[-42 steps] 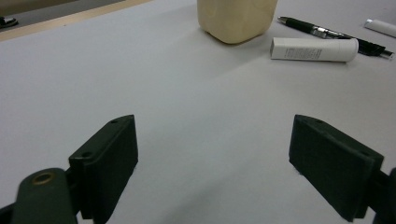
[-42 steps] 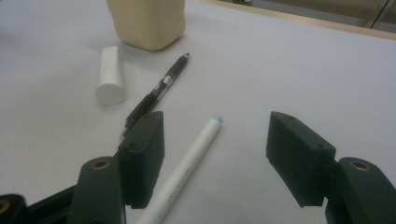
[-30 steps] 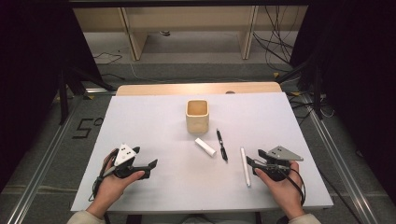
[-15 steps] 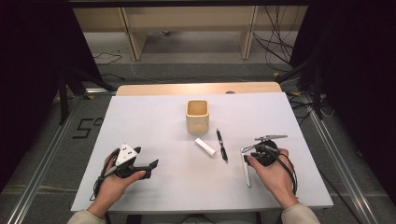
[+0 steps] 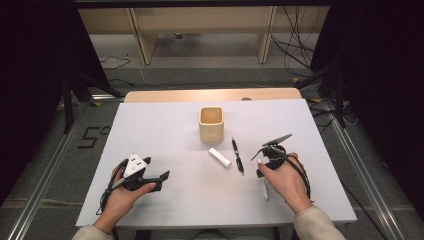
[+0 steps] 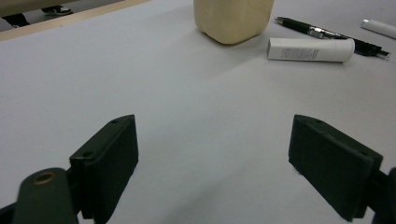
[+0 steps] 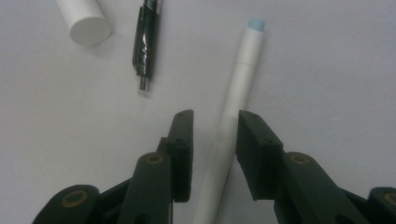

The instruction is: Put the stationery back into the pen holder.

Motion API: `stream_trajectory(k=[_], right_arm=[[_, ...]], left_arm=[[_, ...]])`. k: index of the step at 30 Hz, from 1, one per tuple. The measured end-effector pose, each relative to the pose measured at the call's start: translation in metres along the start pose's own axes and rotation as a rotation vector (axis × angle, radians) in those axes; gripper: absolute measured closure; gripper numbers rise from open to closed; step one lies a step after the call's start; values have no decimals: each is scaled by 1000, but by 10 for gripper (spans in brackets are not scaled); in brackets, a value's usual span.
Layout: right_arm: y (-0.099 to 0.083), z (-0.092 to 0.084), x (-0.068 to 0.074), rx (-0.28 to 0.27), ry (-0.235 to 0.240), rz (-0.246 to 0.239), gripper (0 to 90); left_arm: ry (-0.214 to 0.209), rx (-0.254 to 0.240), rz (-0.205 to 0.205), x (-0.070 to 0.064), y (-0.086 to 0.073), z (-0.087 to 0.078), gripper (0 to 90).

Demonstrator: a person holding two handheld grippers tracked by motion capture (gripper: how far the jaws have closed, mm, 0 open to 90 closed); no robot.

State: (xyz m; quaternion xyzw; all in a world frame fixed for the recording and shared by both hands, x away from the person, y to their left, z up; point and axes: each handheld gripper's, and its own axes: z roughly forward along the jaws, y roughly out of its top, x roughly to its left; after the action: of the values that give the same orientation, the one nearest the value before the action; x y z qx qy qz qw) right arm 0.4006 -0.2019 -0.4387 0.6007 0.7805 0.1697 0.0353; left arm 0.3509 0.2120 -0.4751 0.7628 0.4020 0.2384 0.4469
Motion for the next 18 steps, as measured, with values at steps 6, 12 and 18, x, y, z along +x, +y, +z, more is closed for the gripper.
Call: stream_trajectory(k=[6,12,18], right_arm=[[2,2,0,43,-30,23,678],[4,7,0,102,-33,56,690],[8,11,3,156,-47,79,692]], left_arm=[[-1,-2,-1,0,0,0,157],[-1,-2,-1,0,0,0,157],[-1,-4,-1,-1,0,0,157]])
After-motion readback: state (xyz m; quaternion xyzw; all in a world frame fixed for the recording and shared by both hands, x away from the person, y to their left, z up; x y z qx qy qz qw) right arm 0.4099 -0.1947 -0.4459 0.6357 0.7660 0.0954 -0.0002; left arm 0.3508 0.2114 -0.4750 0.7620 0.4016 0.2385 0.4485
